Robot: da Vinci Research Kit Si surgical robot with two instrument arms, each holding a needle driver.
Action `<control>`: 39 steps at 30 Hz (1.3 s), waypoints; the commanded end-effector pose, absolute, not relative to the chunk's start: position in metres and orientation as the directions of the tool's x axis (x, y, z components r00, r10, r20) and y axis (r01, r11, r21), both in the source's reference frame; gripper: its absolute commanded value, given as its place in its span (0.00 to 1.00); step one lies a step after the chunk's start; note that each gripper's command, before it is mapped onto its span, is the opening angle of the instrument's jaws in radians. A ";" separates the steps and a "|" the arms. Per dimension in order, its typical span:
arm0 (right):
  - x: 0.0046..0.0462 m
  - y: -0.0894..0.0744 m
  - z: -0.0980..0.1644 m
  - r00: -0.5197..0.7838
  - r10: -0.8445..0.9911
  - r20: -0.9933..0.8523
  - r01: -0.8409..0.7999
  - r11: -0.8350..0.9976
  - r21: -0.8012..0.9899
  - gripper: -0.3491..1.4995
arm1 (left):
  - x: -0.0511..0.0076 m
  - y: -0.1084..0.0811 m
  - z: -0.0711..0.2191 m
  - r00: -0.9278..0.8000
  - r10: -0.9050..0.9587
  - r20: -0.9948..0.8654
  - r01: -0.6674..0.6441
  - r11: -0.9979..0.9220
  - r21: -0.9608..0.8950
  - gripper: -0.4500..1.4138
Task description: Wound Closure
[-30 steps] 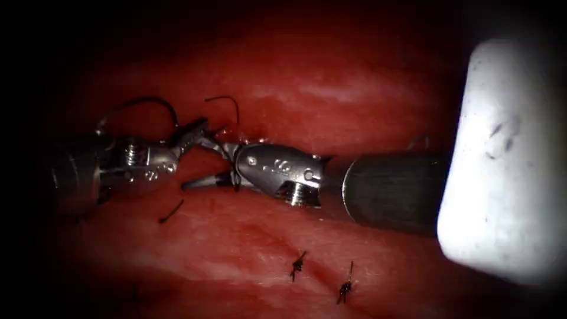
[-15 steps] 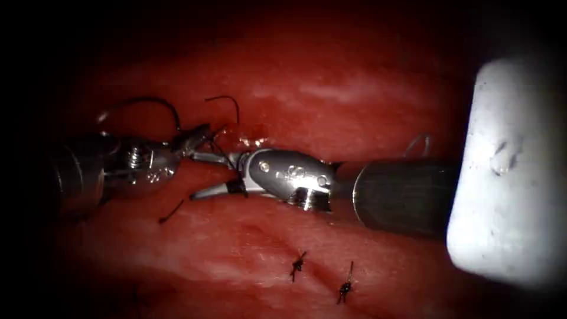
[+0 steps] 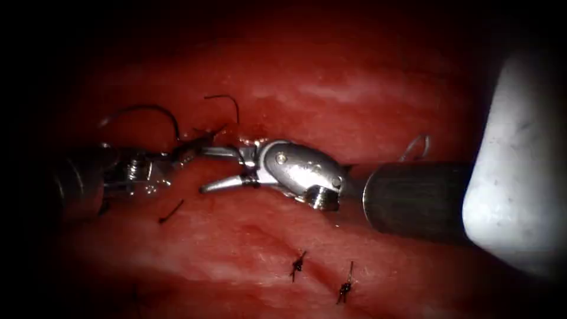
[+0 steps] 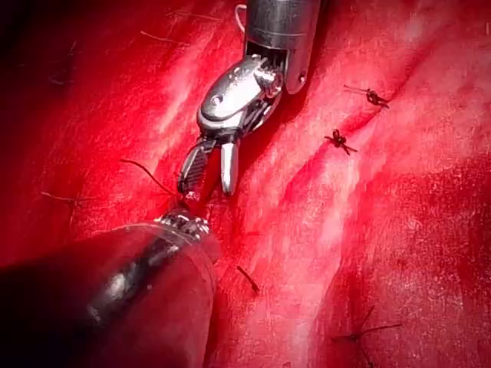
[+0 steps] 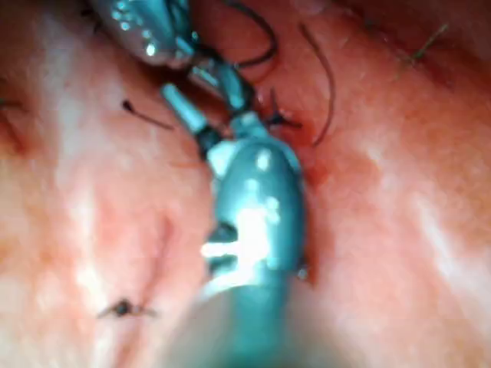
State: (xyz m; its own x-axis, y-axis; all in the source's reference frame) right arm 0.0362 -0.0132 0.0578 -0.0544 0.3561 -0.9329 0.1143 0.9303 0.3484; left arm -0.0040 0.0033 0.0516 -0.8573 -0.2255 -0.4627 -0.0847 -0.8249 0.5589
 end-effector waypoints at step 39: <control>0.0373 -0.013 0.059 0.043 0.293 -0.955 -0.343 0.902 0.262 0.64 | -0.0060 0.001 0.047 -0.838 -0.161 -0.521 -0.184 -0.816 0.548 0.00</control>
State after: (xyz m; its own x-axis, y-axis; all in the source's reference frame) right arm 0.0366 -0.0122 0.0588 0.0430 0.2906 -0.9559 -0.3481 0.9012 0.2583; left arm -0.0055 0.0011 0.0462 -0.8389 -0.1595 -0.5204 -0.1856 -0.8149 0.5490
